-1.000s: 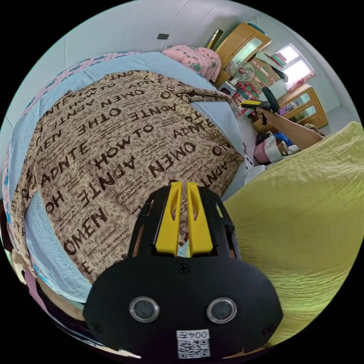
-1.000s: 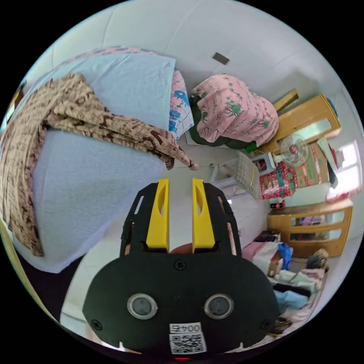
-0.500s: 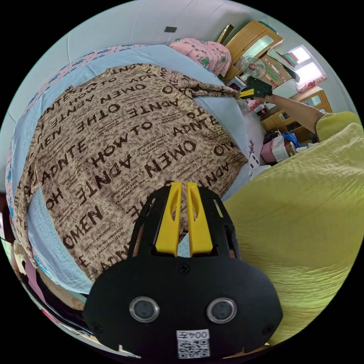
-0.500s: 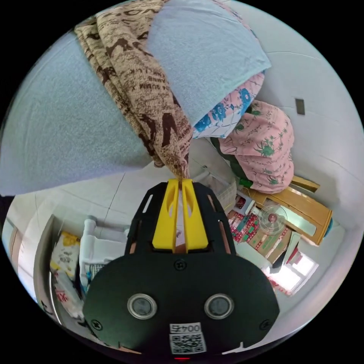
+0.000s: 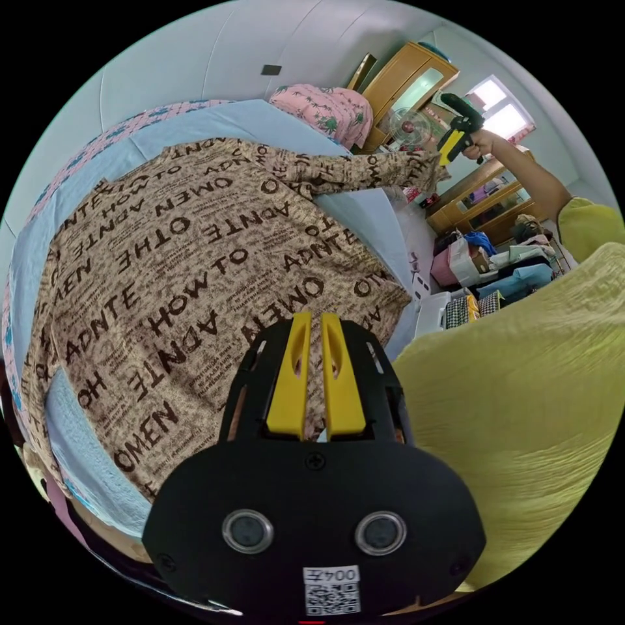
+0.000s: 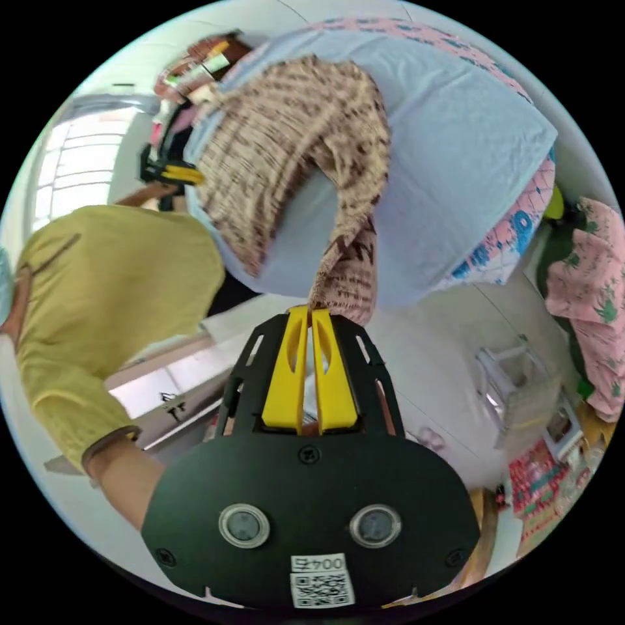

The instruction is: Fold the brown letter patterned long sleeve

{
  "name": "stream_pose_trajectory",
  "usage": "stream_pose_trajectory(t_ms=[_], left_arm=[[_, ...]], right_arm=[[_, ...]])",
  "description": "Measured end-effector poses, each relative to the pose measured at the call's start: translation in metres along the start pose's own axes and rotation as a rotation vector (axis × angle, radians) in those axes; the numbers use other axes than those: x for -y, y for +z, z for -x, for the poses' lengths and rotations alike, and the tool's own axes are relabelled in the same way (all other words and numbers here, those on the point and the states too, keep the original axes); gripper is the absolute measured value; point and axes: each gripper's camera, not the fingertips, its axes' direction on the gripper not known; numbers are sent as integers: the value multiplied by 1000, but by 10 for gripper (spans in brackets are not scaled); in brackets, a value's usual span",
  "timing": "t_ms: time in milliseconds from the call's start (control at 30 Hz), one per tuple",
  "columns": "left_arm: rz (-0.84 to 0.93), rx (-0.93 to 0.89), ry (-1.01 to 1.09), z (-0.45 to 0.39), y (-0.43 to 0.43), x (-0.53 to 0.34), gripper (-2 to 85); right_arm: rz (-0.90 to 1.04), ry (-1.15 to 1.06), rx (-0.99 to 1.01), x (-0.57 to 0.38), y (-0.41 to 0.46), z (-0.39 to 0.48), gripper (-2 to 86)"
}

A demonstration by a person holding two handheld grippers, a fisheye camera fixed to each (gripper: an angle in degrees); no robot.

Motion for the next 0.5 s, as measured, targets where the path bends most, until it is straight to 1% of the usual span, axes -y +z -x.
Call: stream_pose_trajectory(t_ms=[33, 100, 133, 200, 233, 300, 400, 500], left_arm=[[-8, -4, 4, 2, 0, 0, 33], [-42, -18, 24, 8, -1, 1, 37], [-49, -22, 29, 10, -2, 2, 38], [-88, -58, 45, 19, -3, 5, 46], [-98, -71, 50, 22, -4, 6, 50], [-138, -122, 86, 32, -8, 12, 76], [-223, -196, 170, 44, -23, 19, 131], [-309, -271, 262, 55, -46, 25, 185]], right_arm=[[-36, -15, 44, -2, -11, 2, -8], [-197, -89, 180, -10, -52, 12, -7], [-246, -103, 200, -11, -62, 15, -7], [-447, -154, 272, -16, -98, 24, -6], [-492, -166, 288, -17, -105, 27, -6], [-654, -142, 313, -10, -126, 36, -6], [-758, -120, 383, 16, -138, 51, -6], [-809, -74, 432, 55, -141, 70, -6]])
